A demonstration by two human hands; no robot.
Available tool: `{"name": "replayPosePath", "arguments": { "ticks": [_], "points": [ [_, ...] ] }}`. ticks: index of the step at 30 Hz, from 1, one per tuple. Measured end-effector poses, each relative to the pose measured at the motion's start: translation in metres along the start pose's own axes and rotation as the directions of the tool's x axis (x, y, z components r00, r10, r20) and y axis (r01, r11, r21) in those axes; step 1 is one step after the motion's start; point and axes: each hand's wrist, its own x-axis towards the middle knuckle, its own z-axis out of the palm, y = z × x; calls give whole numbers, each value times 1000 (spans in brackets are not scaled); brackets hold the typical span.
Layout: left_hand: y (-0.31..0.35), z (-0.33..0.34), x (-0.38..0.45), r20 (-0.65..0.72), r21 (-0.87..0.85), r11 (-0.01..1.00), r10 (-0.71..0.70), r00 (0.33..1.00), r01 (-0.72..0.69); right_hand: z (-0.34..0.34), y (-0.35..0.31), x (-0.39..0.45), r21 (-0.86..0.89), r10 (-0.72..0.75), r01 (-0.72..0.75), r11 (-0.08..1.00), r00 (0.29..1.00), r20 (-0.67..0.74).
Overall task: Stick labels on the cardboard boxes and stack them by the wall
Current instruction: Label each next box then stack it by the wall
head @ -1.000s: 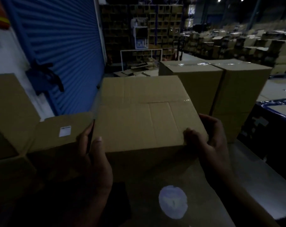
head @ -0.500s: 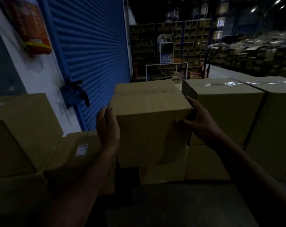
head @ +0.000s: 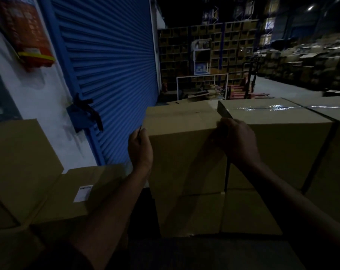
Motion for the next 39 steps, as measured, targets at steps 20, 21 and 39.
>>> {"name": "replayPosePath", "arguments": {
  "ticks": [20,21,39],
  "points": [
    [-35,-30,-21,26,31,993,115,993,-116,33,-48,-49,-164,-207,190,968,974,-95],
    [-43,-41,-26,16,46,994,96,995,-97,37,-56,-55,-128,-217,205,970,973,-84],
    [-156,-292,-26,-236,436,847,-218,947,304,223,-242,-154,425,-61,-145,893,898,435]
  ]
}}
